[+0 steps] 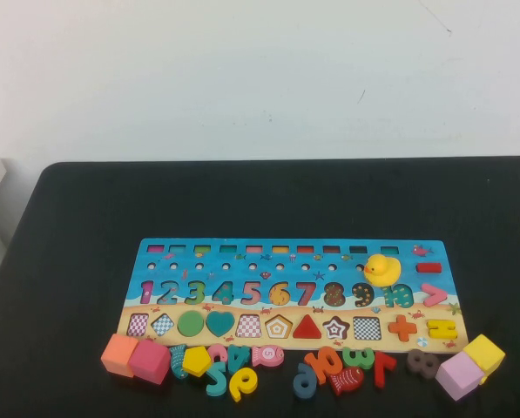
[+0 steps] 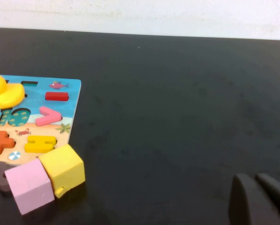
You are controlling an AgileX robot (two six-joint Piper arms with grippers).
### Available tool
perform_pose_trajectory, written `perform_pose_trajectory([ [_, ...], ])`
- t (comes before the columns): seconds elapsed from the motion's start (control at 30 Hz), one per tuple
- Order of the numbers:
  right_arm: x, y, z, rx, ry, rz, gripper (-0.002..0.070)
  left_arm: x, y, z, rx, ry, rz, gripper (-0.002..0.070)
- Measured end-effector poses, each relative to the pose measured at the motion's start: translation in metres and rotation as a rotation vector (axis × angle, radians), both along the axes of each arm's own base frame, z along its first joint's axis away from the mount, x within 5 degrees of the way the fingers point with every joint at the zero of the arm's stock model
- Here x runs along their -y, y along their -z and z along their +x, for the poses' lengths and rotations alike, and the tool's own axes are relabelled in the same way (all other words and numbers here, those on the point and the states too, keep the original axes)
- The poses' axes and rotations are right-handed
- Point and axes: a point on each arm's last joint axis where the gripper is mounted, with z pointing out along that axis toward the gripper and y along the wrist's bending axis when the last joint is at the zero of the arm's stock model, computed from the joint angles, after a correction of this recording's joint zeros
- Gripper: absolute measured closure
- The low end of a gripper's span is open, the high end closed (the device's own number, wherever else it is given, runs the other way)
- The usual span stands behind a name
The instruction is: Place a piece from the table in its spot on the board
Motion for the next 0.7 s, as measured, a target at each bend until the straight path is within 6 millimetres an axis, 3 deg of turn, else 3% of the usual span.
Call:
perform_pose_trajectory([
  [0.5,0.0,0.0,0.0,0.0,0.0,0.0,0.0657,-0.001,-0.002,0.0,0.018,-0.007,0.007,0.0675],
  [0.57,0.0,0.0,0.0,0.0,0.0,0.0,0.0657,0.003,-0.003,0.001,0.021,-0.02,-0.189,0.0675],
  [0.7,0.0,0.0,0.0,0.0,0.0,0.0,0.0657,0.012,-0.01,0.001,-0.001,-0.046,-0.8,0.0675],
])
